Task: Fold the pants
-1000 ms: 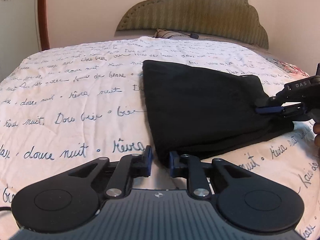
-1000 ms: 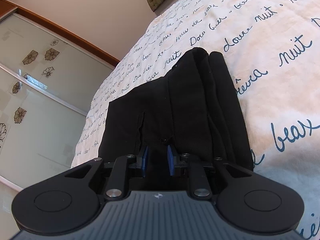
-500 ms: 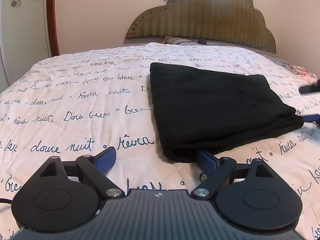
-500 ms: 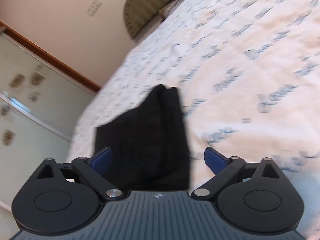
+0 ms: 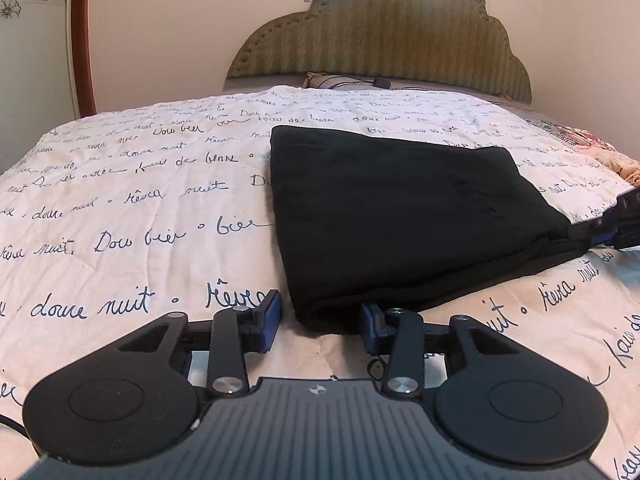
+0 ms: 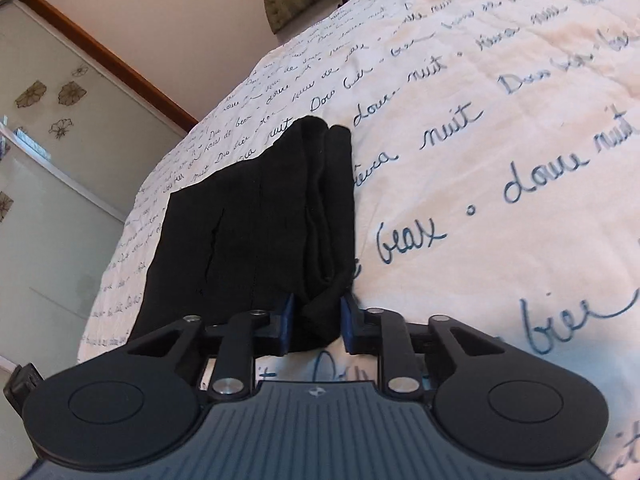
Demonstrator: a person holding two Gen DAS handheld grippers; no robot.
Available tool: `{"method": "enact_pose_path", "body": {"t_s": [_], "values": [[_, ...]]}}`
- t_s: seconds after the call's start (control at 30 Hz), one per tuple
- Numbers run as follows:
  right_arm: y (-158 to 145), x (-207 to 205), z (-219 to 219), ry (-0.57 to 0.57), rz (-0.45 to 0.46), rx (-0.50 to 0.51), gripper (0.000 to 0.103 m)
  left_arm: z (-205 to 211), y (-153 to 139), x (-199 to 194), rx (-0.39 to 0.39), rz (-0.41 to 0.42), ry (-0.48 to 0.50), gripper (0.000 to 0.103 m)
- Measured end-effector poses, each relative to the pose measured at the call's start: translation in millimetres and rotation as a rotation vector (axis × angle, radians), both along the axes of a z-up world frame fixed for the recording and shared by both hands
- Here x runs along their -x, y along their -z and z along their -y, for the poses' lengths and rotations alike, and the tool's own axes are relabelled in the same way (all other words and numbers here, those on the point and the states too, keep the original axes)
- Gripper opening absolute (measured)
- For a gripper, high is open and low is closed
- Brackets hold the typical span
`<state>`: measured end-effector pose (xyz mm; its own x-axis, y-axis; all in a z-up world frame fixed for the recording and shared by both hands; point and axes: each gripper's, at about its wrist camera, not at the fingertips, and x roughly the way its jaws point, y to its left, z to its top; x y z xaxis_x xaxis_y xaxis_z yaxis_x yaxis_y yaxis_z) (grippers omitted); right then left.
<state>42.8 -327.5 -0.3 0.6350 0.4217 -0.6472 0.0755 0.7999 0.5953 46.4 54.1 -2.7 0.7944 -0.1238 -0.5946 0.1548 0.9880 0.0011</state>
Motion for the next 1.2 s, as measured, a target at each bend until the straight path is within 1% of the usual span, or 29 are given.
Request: {"method": "enact_pose_path", "body": {"t_s": [0.1, 0.17, 0.2, 0.23, 0.27, 0.3, 0.33, 0.37, 0.4, 0.43, 0.47, 0.5, 0.57, 0.6, 0.63, 0.7, 0.73, 0.77, 0.83, 0.87, 0.9, 0.93, 0.97, 1.0, 1.03, 1.07, 1.1, 1.17, 1.2], "values": [[1.3, -0.7, -13.0, -0.036, 0.027, 0.084, 0.015, -0.6, 0.9, -0.9, 0.002, 0.001, -0.003, 0.042], [-1.9, -3.2, -9.9, -0.048, 0.012, 0.097, 0.015, -1.4, -1.1, 0.6, 0.000, 0.010, -0.005, 0.044], [-2.7, -3.7, -6.2, -0.042, 0.007, 0.078, 0.016, -2.2, -4.0, 3.9, -0.003, 0.015, -0.009, 0.047], [-3.8, -4.3, -0.9, -0.030, -0.002, 0.044, 0.017, -3.5, -8.2, 8.8, -0.004, 0.024, -0.010, 0.051], [-6.5, -2.3, 6.4, 0.000, -0.010, -0.005, 0.020, -5.7, -14.3, 15.9, -0.007, 0.036, -0.004, 0.053], [-10.9, 2.5, 15.0, 0.043, 0.000, -0.058, 0.021, -8.2, -20.2, 23.5, -0.013, 0.053, 0.002, 0.058], [-16.1, 7.8, 23.3, 0.087, 0.035, -0.114, 0.022, -11.4, -27.6, 31.2, -0.011, 0.078, 0.012, 0.063], [-21.4, 11.8, 30.0, 0.124, 0.083, -0.163, 0.028, -14.5, -36.7, 37.3, 0.001, 0.112, 0.026, 0.065], [-26.6, 12.5, 33.9, 0.155, 0.124, -0.197, 0.041, -16.0, -45.7, 39.7, 0.014, 0.147, 0.039, 0.070], [-32.6, 9.5, 34.4, 0.180, 0.153, -0.213, 0.053, -14.9, -54.5, 37.3, 0.023, 0.177, 0.045, 0.080], [-38.8, 2.3, 31.5, 0.193, 0.178, -0.214, 0.082, -11.3, -62.3, 30.6, 0.028, 0.198, 0.046, 0.085], [-44.5, -6.9, 25.7, 0.197, 0.203, -0.204, 0.093, -5.3, -68.8, 20.0, 0.034, 0.216, 0.047, 0.095], [-53.8, -34.6, 7.3, 0.165, 0.243, -0.188, 0.093, 11.3, -71.7, -7.8, 0.025, 0.235, 0.049, 0.096], [-56.2, -49.5, -2.9, 0.152, 0.250, -0.186, 0.093, 21.4, -68.5, -26.1, 0.016, 0.215, 0.052, 0.092], [-56.4, -64.7, -13.4, 0.137, 0.244, -0.193, 0.093, 31.4, -64.6, -44.2, 0.017, 0.176, 0.050, 0.084], [-52.3, -93.3, -32.5, 0.083, 0.211, -0.206, 0.093, 47.3, -53.1, -78.5, 0.053, 0.081, 0.069, 0.079], [-48.3, -105.0, -42.6, 0.065, 0.186, -0.187, 0.093, 53.1, -46.8, -92.9, 0.068, 0.034, 0.082, 0.073], [-43.9, -114.6, -50.2, 0.054, 0.162, -0.168, 0.093, 58.5, -38.4, -104.0, 0.057, -0.009, 0.086, 0.070], [-32.6, -129.5, -60.3, 0.015, 0.124, -0.126, 0.093, 66.8, -22.3, -120.9, 0.009, -0.092, 0.085, 0.070], [-26.4, -133.9, -62.4, 0.009, 0.106, -0.077, 0.091, 66.5, -15.4, -124.5, 0.001, -0.113, 0.077, 0.071], [-17.6, -137.3, -61.7, -0.005, 0.087, -0.048, 0.088, 60.7, -10.5, -123.3, 0.024, -0.111, 0.072, 0.072], [-8.0, -136.0, -56.0, -0.008, 0.091, -0.068, 0.086, 56.6, -7.9, -122.8, 0.038, -0.113, 0.068, 0.072], [-3.4, -131.5, -48.7, 0.001, 0.111, -0.102, 0.080, 52.8, -5.7, -122.4, 0.044, -0.115, 0.073, 0.070], [-2.4, -127.4, -43.0, 0.007, 0.108, -0.114, 0.070, 51.0, -3.3, -122.1, 0.037, -0.110, 0.077, 0.068], [-1.0, -125.8, -40.1, 0.006, 0.105, -0.106, 0.065, 49.6, -0.9, -122.0, 0.034, -0.103, 0.081, 0.069], [0.0, -124.6, -37.5, 0.004, 0.105, -0.095, 0.054, 48.5, 1.4, -122.0, 0.038, -0.095, 0.079, 0.070], [1.3, -121.9, -34.1, 0.003, 0.108, -0.099, 0.047, 48.3, 2.0, -123.5, 0.036, -0.084, 0.076, 0.071], [4.6, -116.3, -25.5, 0.027, 0.106, -0.148, 0.042, 51.4, 3.1, -123.5, 0.024, -0.058, 0.071, 0.074], [2.5, -112.5, -24.1, 0.042, 0.107, -0.164, 0.042, 51.2, 1.5, -122.5, 0.028, -0.048, 0.069, 0.075]]}}
